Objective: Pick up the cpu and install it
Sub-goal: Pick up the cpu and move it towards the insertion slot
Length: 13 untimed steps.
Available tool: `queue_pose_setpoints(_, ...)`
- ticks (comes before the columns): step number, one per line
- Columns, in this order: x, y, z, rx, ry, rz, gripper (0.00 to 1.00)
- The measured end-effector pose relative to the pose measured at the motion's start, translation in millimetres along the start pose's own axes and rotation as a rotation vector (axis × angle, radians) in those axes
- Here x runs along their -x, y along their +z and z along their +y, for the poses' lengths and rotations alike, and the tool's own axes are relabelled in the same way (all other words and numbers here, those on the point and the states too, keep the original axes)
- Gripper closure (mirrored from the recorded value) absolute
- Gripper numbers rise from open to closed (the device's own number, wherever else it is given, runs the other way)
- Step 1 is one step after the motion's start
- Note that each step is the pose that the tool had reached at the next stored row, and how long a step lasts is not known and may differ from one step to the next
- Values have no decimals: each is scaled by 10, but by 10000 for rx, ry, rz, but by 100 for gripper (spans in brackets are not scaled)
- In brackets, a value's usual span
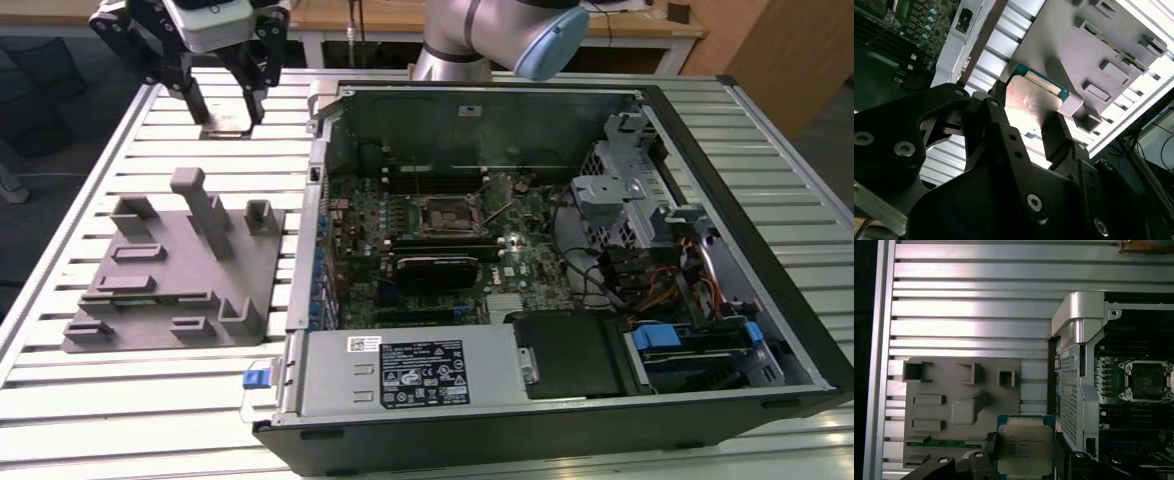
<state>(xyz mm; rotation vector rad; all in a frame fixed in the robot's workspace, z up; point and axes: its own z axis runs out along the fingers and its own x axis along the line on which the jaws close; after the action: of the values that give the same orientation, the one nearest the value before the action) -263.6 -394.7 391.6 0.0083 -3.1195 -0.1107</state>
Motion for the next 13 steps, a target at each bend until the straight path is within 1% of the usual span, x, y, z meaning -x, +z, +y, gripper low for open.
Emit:
queue_pose_setpoints(8, 66, 5, 2, 0, 0, 0, 47)
queue_pose_setpoints(13, 129, 7, 2, 0, 0, 0, 47)
